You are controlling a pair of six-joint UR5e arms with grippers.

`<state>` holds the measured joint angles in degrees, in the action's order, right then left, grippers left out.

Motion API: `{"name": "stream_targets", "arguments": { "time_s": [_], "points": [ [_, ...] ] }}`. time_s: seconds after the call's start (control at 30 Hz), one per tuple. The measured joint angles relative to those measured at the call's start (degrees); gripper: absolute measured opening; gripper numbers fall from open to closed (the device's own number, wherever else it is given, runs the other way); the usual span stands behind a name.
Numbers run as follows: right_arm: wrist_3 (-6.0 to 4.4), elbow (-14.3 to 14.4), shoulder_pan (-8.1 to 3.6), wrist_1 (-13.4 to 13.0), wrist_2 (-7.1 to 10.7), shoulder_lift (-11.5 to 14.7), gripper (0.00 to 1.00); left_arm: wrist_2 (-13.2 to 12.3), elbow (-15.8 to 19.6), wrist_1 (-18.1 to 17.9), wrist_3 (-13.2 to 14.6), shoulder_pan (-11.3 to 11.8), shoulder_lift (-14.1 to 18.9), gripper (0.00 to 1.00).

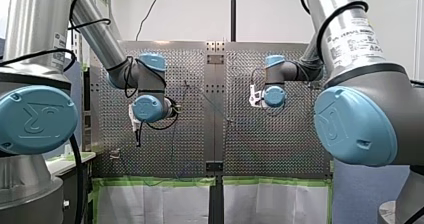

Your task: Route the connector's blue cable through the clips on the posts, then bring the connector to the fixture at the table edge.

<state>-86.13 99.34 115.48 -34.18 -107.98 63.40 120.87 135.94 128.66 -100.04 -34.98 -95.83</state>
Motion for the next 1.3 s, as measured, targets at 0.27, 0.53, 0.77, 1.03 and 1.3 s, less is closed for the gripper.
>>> {"name": "stream_targets", "arguments": {
  "time_s": [0.27, 0.53, 0.77, 1.03, 1.3],
  "points": [
    [0.27, -0.7, 3.99, -0.5, -0.96, -1.8, 0.99, 0.0, 0.0, 0.5, 0.0, 0.3, 0.0, 1.00],
    [0.22, -4.0, 7.63, 1.1, -2.80, -5.1, 0.99, 0.0, 0.0, 0.7, -0.1, 0.7, -0.1, 1.00],
    [-0.46, -5.1, 11.03, 0.8, -3.11, -7.7, 0.99, 0.0, 0.0, 1.2, 0.0, 1.2, -0.1, 1.00],
    [-2.29, -5.1, 15.00, 2.1, -3.85, -8.1, 0.99, 0.1, 0.0, 1.1, 0.0, 2.0, -0.1, 1.00],
    [-2.57, -5.1, 18.82, 2.2, -3.90, -8.1, 0.99, 0.1, 0.0, 0.9, -0.1, 3.0, -0.1, 1.00]
  ]
}}
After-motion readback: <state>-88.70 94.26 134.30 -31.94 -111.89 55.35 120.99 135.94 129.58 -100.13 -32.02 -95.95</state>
